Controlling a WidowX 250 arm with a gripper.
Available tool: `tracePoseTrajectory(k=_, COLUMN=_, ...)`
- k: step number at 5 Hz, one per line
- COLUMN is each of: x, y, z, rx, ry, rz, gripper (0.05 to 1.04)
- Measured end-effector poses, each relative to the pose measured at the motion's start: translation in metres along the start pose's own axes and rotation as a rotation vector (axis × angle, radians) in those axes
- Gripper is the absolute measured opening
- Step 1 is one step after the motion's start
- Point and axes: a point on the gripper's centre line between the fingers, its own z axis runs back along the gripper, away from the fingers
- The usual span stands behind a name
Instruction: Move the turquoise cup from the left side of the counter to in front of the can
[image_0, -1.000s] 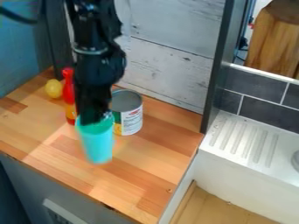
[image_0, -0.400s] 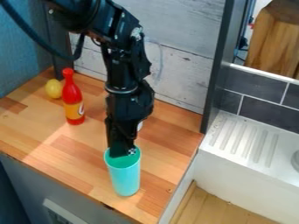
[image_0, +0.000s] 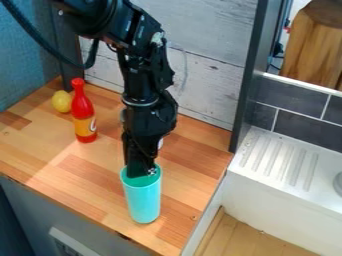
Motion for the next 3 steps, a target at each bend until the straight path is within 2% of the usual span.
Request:
tracePoseTrajectory(k=1, x=-0.003, y=-0.003, z=0.023, rx=0.027, ry=-0.052, rz=0.002, gripper=0.316)
tracePoseTrajectory(k=2, x=-0.01, y=-0.006, z=0.049, rx=0.021, ry=-0.112, rz=0.027, gripper=0.61)
tracePoseTrajectory(k=3, x=-0.008, y=-0.002, z=0.06, rx=-0.002, ry=-0.147, rz=0.053, gripper=0.908)
